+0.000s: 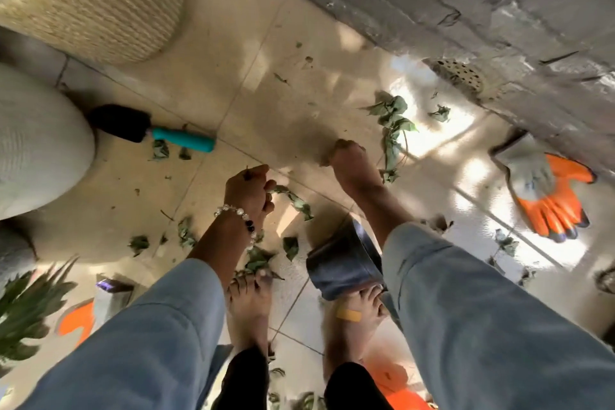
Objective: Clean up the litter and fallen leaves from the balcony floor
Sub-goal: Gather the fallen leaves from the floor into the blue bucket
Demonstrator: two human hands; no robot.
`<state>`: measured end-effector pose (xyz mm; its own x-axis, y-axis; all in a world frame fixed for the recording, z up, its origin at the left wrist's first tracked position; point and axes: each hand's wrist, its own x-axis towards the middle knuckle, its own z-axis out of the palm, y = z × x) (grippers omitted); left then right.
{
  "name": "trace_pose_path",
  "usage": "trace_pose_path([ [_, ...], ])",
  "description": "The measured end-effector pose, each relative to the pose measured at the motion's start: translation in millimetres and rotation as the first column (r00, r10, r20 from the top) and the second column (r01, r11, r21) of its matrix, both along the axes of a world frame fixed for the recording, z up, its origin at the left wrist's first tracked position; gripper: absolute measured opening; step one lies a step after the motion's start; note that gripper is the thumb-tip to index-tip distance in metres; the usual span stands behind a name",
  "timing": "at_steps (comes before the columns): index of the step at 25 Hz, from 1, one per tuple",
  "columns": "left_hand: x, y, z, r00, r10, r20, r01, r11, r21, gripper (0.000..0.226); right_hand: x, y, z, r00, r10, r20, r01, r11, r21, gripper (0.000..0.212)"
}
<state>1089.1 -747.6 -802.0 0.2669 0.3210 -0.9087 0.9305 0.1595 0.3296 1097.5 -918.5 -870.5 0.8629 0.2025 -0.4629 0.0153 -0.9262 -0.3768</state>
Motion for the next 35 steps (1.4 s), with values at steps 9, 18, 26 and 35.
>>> trace_pose_path([
  [9,8.1,-53.7,1.1,0.995,0.014,-0.098,-0.024,0.995,-0.097,0.048,-10.2,-25.2,86.0,0.917,-0.302,-0.262,0.399,0.706,0.584,0.027],
  [18,11.4,-60.4,-8.2,0.995,-0.049,-0.087,0.040,0.994,-0.101,0.057,17.2,-91.7,-13.0,1.000,-0.026,0.003,0.026,0.962,-0.270,0.045],
  [26,4.5,-98.8,21.5,0.995,-0.037,-0.091,0.006,0.947,-0.322,0.071,-28.0,-60.9,68.3,0.731,-0.660,0.175,0.485,0.682,0.547,0.023],
  [35,18.4,-102.8,0.0,0.970,0.181,-0.163,-0.205,0.968,-0.143,0.040,-31.3,-90.5,107.7,0.891,-0.160,-0.425,0.417,0.659,0.626,0.035],
])
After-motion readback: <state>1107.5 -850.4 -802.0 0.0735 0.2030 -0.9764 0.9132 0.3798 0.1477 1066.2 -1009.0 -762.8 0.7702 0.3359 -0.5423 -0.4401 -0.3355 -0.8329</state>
